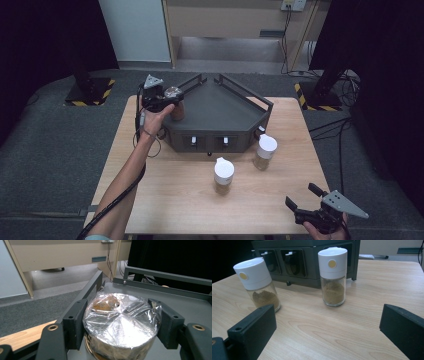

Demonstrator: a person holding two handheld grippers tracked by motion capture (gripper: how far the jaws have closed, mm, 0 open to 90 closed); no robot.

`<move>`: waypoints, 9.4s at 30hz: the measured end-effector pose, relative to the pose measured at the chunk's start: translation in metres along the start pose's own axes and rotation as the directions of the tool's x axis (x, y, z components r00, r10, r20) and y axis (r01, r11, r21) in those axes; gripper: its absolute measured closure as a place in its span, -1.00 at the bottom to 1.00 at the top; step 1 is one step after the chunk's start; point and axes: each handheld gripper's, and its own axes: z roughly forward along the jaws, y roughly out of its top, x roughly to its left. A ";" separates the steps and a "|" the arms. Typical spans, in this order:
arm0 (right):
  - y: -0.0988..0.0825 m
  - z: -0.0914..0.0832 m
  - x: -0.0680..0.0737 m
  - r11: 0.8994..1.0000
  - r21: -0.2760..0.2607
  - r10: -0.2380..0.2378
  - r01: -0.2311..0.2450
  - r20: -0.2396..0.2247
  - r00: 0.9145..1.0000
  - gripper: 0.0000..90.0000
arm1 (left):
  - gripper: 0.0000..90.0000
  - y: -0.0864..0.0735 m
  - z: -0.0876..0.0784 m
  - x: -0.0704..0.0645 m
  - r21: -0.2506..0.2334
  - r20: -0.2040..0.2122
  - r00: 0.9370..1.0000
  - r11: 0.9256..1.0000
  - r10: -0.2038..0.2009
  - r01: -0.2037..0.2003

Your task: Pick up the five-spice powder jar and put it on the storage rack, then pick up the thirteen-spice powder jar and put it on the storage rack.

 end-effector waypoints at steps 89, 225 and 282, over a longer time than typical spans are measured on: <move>0.005 0.002 0.007 0.999 0.032 -0.006 0.006 0.024 1.000 -0.96 | -0.93 -0.196 -0.196 -0.007 -0.118 0.224 0.973 0.993 0.055 -0.029; 0.070 0.169 0.074 0.983 0.128 -0.086 0.131 -0.310 0.947 -0.77 | -0.97 -0.221 -0.196 0.006 -0.047 0.235 0.967 0.995 0.095 -0.087; 0.180 0.180 0.097 0.968 0.101 -0.193 0.229 -0.281 0.940 -0.32 | -0.97 -0.221 -0.196 0.008 -0.038 0.234 0.969 0.996 0.082 -0.075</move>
